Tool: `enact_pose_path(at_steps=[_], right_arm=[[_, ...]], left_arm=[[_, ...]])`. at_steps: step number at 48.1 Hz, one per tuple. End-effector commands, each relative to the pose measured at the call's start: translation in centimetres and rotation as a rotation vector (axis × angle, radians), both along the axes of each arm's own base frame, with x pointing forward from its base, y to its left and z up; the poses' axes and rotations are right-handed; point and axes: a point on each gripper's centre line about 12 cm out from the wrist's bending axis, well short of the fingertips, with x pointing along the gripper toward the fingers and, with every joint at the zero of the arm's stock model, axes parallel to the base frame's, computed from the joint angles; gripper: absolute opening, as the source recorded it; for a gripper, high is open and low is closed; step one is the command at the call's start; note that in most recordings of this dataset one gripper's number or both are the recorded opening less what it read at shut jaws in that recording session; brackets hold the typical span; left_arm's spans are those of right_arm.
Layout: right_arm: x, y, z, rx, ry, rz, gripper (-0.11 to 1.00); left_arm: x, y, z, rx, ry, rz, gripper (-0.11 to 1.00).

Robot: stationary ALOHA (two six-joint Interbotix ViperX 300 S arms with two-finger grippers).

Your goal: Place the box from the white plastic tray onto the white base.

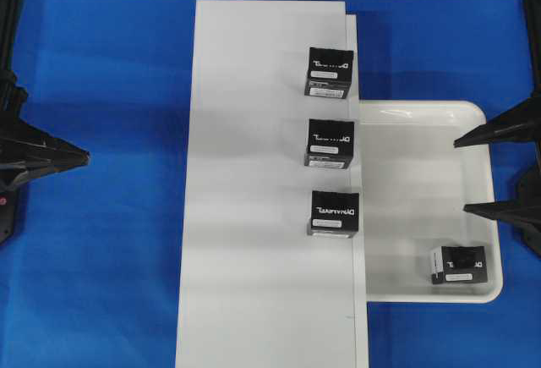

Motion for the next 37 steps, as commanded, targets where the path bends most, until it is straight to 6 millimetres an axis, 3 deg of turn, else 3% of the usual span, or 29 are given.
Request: enact_pose_path(at_steps=[1,37], right_arm=[[0.17,0.07,0.58,0.003,-0.014,0.003,0.95],[0.17,0.07,0.27,0.006,0.0,0.002,0.95]], left_arm=[[0.15,0.01,0.96,0.001,-0.025,0.001,-0.07],[0.32,-0.06,0.26,0.012,-0.002,-0.001,-0.07]])
